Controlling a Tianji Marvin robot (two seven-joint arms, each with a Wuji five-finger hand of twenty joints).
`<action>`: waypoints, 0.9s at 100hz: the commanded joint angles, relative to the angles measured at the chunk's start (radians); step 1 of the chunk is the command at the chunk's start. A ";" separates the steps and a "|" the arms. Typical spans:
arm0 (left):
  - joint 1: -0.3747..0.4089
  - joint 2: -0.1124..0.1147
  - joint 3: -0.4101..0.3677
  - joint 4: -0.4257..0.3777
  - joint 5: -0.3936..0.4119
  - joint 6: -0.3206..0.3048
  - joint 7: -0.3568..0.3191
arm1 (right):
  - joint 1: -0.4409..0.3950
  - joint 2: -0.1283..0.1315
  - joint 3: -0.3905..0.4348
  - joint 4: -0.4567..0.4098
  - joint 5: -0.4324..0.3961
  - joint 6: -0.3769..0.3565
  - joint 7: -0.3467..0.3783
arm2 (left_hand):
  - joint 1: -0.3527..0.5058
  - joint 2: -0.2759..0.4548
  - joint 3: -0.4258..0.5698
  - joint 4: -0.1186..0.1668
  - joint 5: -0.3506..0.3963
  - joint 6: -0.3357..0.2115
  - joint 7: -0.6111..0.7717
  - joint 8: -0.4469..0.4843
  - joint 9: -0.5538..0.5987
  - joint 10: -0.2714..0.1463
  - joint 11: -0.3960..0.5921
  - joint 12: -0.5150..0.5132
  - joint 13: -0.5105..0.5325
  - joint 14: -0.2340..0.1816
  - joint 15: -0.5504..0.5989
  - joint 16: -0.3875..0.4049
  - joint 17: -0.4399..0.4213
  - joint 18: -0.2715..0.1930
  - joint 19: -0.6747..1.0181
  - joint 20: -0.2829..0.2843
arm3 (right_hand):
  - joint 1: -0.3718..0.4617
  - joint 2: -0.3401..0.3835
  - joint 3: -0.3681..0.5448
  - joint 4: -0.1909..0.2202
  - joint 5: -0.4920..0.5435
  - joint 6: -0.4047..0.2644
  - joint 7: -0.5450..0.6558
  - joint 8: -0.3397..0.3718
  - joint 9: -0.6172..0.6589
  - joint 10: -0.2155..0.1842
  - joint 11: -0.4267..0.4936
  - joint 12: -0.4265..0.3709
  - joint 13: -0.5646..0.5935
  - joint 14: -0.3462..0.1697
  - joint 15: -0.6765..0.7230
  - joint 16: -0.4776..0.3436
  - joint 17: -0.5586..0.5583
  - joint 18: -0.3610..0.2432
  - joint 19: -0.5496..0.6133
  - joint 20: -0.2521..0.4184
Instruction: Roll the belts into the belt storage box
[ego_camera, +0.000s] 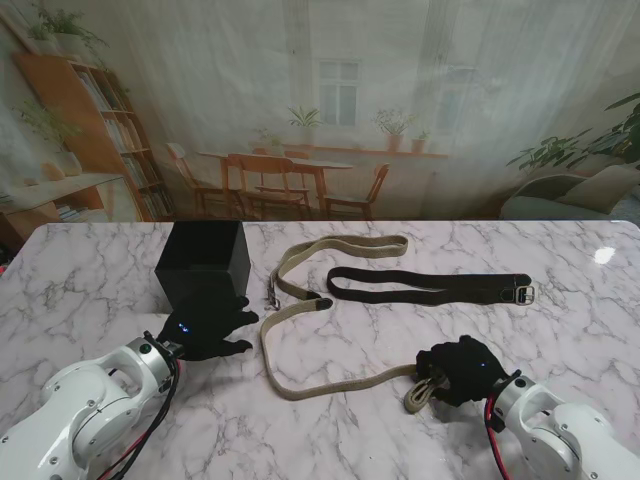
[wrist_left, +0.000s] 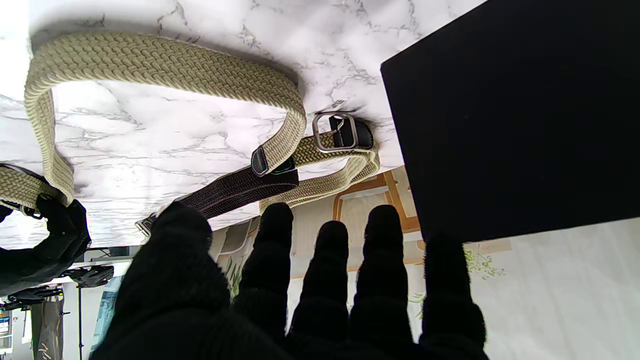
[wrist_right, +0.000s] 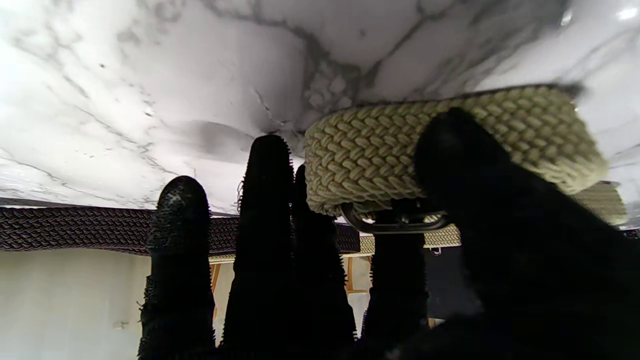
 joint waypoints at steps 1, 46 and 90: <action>0.001 0.000 0.003 0.005 0.000 0.003 -0.013 | -0.001 -0.006 -0.004 0.006 0.005 0.015 -0.003 | 0.001 0.044 -0.023 0.002 -0.007 0.019 -0.006 0.005 -0.028 0.017 -0.015 0.007 -0.013 0.014 -0.011 0.006 -0.014 0.034 -0.025 0.011 | 0.054 0.072 0.029 0.012 0.051 -0.042 0.119 0.059 0.072 -0.068 0.088 0.058 0.039 -0.001 0.059 0.030 0.016 0.016 0.034 0.018; 0.000 -0.001 0.004 0.011 -0.003 0.003 0.001 | 0.002 -0.012 -0.012 0.034 -0.001 0.051 -0.088 | -0.002 0.046 -0.023 0.002 -0.041 0.026 -0.022 -0.001 -0.030 0.018 -0.015 0.008 -0.011 0.016 -0.010 0.007 -0.013 0.034 -0.024 0.011 | 0.046 0.128 0.033 0.029 -0.049 0.104 -0.103 -0.116 0.368 -0.143 0.244 0.093 0.207 -0.008 0.168 0.080 0.103 0.013 0.096 0.018; -0.001 -0.001 0.006 0.016 -0.008 0.005 0.005 | 0.013 -0.006 -0.016 0.048 -0.031 0.011 -0.126 | -0.003 0.051 -0.023 0.003 -0.060 0.038 -0.032 -0.007 -0.033 0.018 -0.012 0.009 -0.011 0.014 -0.008 0.009 -0.013 0.033 -0.023 0.012 | 0.075 0.201 0.053 0.108 -0.322 -0.140 -0.468 -0.231 0.468 -0.104 0.176 0.058 0.295 0.038 0.185 0.083 0.143 0.030 0.129 -0.016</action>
